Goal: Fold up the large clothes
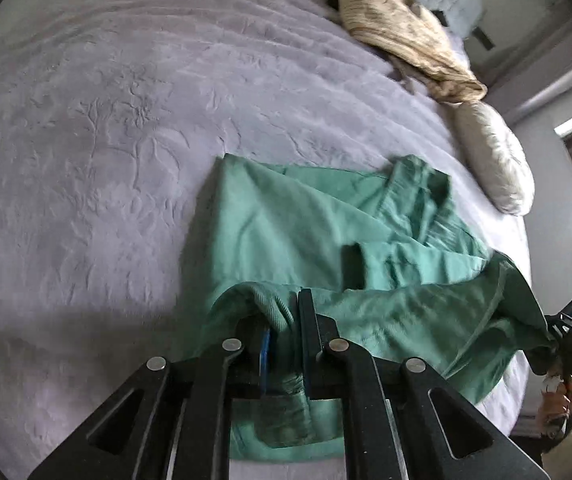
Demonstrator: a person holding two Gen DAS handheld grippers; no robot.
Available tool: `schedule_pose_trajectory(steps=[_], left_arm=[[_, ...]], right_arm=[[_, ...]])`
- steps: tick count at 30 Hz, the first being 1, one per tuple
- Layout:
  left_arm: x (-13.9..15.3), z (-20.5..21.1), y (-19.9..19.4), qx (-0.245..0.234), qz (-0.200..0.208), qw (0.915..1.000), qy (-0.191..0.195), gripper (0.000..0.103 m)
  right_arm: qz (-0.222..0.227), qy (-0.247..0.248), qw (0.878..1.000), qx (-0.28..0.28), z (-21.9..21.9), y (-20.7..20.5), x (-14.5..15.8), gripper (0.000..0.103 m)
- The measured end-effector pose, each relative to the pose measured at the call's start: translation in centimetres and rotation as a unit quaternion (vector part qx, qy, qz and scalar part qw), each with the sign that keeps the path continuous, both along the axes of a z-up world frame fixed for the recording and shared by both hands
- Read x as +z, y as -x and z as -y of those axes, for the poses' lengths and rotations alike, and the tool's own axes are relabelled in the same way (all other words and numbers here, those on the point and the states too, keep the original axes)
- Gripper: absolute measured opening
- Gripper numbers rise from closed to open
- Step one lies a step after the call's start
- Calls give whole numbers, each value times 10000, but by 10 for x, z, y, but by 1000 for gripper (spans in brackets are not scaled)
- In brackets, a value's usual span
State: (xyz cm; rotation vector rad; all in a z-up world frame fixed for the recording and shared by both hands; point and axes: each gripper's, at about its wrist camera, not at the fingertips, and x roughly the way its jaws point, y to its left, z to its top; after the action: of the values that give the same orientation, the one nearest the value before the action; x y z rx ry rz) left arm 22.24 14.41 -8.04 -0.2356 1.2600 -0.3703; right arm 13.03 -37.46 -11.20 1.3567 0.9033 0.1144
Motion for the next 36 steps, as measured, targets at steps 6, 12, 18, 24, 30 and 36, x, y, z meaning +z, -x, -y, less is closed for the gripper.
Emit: schedule_pose_trajectory(steps=[6,12,18,24,30,36], left_arm=[[-18,5,-5,186,-72,9986,-499,17],[13,-3,8,473,827,9896,-1076,102],[2,5,4,97,916,9846,-1485,102],[-43,38,-10,-135,743,9842,-1605,102],[-75,66,-37,77,650,9803,-1862,101],[-58,63,-43,318,1199,9705,-2066,101]], right_arm=[[-430,-263,9986,139,9,-36,-47,23],[20,111,9998,173,27,-30,-26,75],[-126,1619,9858,432,34,-22,1,75],[-190,3316,9397,817,16,-40,16,75],[-631,3643,9183,1412,-2,-85,-15,14],[286,4583,8810,1140,-16,-71,45,5]])
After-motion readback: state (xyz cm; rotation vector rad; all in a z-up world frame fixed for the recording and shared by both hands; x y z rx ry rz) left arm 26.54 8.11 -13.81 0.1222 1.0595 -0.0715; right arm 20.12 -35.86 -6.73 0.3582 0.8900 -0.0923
